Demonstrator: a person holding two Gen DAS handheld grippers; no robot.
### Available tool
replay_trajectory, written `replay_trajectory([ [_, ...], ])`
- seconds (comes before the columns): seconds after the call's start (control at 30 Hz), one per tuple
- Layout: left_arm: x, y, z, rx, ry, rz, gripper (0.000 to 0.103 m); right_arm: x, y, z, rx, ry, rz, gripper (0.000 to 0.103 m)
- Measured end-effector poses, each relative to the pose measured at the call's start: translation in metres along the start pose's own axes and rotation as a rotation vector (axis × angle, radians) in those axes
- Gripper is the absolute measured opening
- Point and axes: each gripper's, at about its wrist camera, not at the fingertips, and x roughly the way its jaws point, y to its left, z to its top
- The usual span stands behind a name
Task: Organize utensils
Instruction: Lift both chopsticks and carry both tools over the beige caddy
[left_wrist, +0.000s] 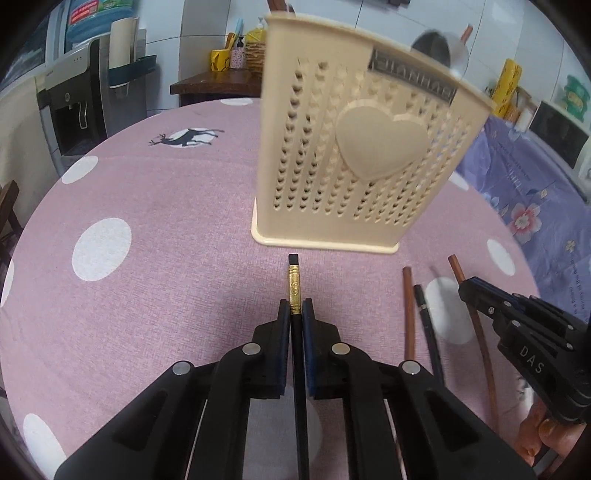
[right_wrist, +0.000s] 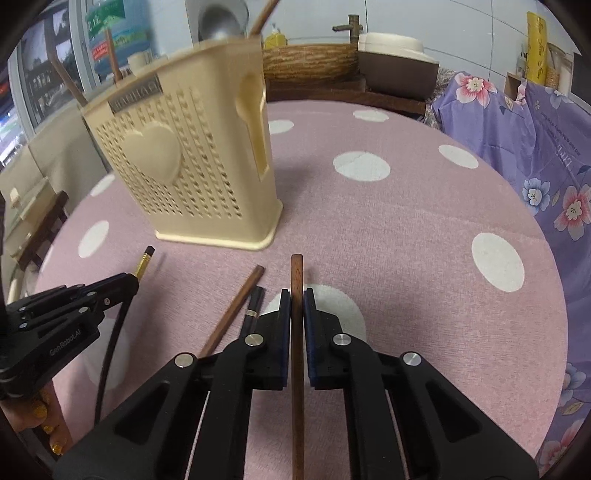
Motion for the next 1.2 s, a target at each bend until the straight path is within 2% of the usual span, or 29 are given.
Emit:
replay_trajectory([
  [0.27, -0.081, 0.009, 0.015, -0.01, -0.162, -0.101, 0.008, -0.078, 0.002, 0.013, 0.028, -0.167, 0.073, 0.008],
  [0.4, -0.121, 0.014, 0.023, -0.007, -0.253, -0.125, 0.008, -0.121, 0.004, 0.017, 0.017, -0.252, 0.088, 0.008],
  [0.53, -0.145, 0.016, 0.03, 0.002, -0.315, -0.133, 0.008, -0.152, 0.004, 0.022, 0.01, -0.307, 0.095, 0.008],
  [0.7, -0.157, 0.016, 0.032, 0.017, -0.341, -0.142, 0.008, -0.169, 0.005, 0.028, -0.003, -0.332, 0.083, 0.008],
  [1.2, -0.158, 0.018, 0.029, 0.022, -0.345, -0.144, 0.007, -0.175, 0.009, 0.028, -0.024, -0.35, 0.069, 0.008],
])
